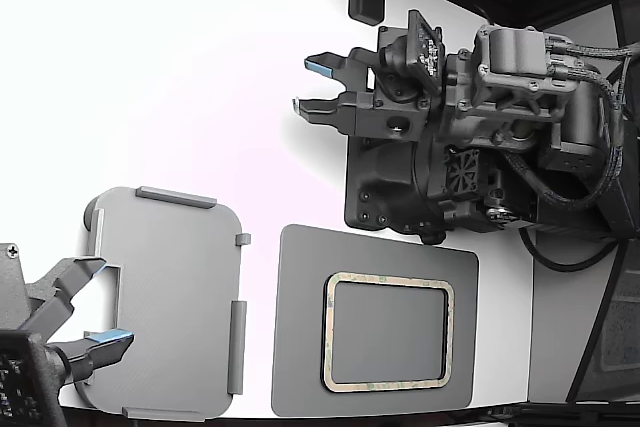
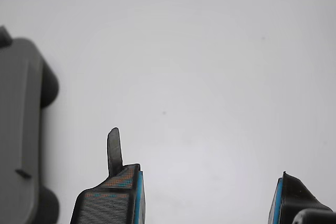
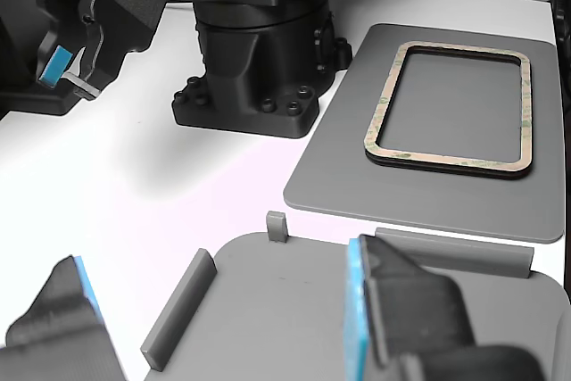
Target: Move top rectangular frame to the holder.
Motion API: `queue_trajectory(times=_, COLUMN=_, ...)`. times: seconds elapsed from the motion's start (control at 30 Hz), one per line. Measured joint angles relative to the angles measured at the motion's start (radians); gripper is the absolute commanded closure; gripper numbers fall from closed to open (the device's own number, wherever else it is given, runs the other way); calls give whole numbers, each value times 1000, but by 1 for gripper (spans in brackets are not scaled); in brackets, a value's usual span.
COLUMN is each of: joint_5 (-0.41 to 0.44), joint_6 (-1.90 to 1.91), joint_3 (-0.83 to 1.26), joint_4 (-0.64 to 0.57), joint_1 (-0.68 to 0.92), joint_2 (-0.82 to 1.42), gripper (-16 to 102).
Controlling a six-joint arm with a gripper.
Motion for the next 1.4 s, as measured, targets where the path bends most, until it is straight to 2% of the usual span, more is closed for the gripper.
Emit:
queue_trajectory(times=0.43, joint_5=3, joint_6=0, joint_3=0, joint_4=0, joint_1=0, joint_2=0, gripper=-14)
queue_trajectory(times=0.57, joint_5=-12, joint_6=-6, joint_3=-64, joint_4=-2, joint_1=0, joint_2=-51, gripper=-14)
queue_trajectory(times=0.77, joint_5=-84, joint_6=-74, joint_3=-144, joint_4=-25, joint_1=11, joint_2=-110, gripper=-14)
queue_trajectory(times=0.97, joint_5=-101, joint_6=-219, joint_3=-305, joint_4=64, joint_1=112, joint_2=-259, gripper=-14)
queue_trajectory(times=1.4, joint_5=100, joint_6=-345, joint_3=-595, joint_4=304, joint_1=566, joint_2=-508, gripper=-14)
